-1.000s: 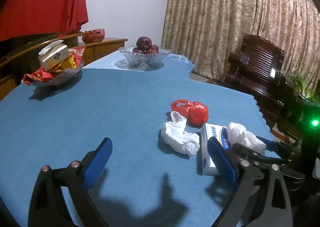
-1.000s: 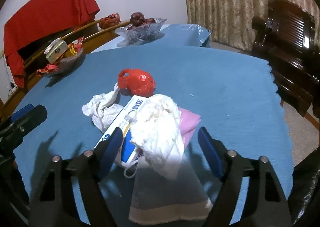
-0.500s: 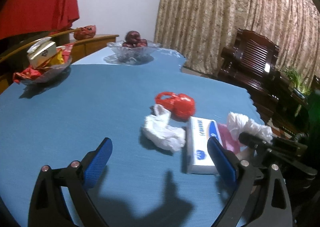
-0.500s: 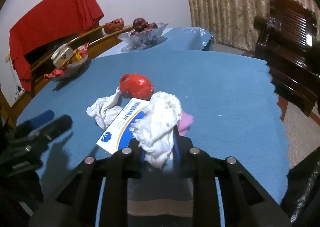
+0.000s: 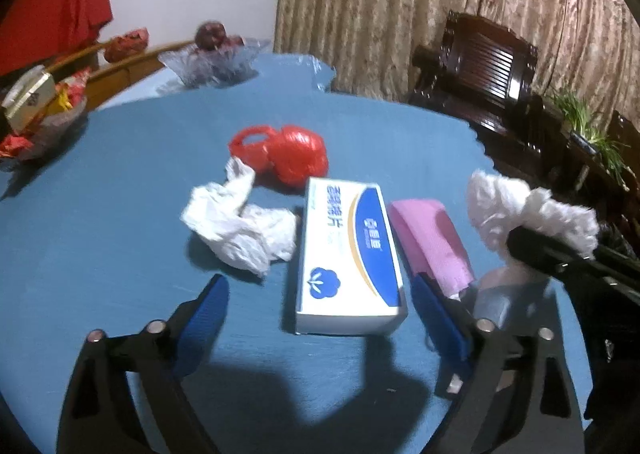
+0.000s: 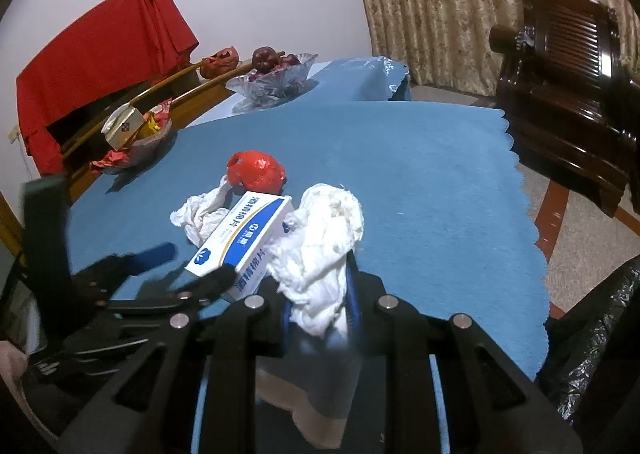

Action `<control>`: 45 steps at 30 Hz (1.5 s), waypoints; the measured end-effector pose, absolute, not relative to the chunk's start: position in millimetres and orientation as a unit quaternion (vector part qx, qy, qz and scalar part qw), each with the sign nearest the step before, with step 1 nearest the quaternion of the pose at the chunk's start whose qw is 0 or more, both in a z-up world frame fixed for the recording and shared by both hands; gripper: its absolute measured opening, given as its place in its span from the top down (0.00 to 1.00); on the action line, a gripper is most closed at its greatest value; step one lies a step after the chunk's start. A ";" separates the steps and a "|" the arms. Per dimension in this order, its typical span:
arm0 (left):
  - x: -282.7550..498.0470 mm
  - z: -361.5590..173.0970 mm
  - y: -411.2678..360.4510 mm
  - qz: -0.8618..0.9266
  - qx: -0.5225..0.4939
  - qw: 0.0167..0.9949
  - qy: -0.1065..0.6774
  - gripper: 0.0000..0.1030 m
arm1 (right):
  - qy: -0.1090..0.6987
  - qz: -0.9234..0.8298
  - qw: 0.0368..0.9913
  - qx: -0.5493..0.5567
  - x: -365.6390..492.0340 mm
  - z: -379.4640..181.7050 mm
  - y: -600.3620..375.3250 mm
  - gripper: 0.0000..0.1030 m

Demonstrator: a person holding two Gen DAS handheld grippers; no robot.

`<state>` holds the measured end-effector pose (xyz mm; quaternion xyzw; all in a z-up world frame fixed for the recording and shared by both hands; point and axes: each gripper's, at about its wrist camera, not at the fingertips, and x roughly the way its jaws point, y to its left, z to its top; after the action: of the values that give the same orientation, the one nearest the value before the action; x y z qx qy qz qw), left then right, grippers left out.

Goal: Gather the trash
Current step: 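Grasp the white cotton-pad box with the left tool while the right tool holds the tissue, then carry the box and tissue in both tools over the trash bin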

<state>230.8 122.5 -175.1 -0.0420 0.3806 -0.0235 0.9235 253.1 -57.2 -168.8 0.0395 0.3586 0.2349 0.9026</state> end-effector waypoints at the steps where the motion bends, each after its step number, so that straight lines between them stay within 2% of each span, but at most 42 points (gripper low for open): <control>1: 233.1 -176.5 122.5 -0.028 -0.045 0.921 0.386 0.21 | 0.357 0.236 0.903 0.040 252.4 -167.6 -57.9 0.80; 3: 237.5 -179.3 124.2 -0.046 -0.057 0.915 0.396 0.40 | 0.354 0.237 0.904 0.040 250.7 -165.3 -58.3 0.80; 4: 238.7 -180.5 123.8 -0.052 -0.058 0.913 0.400 0.46 | 0.354 0.237 0.904 0.039 250.2 -164.2 -59.7 0.80; 10: 232.1 -175.8 125.3 -0.049 -0.064 0.918 0.388 0.47 | 0.350 0.239 0.905 0.045 245.4 -159.0 -64.5 0.80; 23: 192.3 -131.5 124.7 -0.032 -0.061 0.931 0.359 0.47 | 0.334 0.250 0.908 0.044 223.3 -137.5 -72.3 0.80; 45: 140.4 -65.1 80.1 -0.056 -0.045 0.946 0.317 0.47 | 0.291 0.224 0.929 0.037 152.2 -78.4 -113.0 0.80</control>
<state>140.4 80.1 -65.1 -0.0448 0.3173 -0.0563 0.9456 152.2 -113.0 -78.4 0.0366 0.2913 0.2236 0.9294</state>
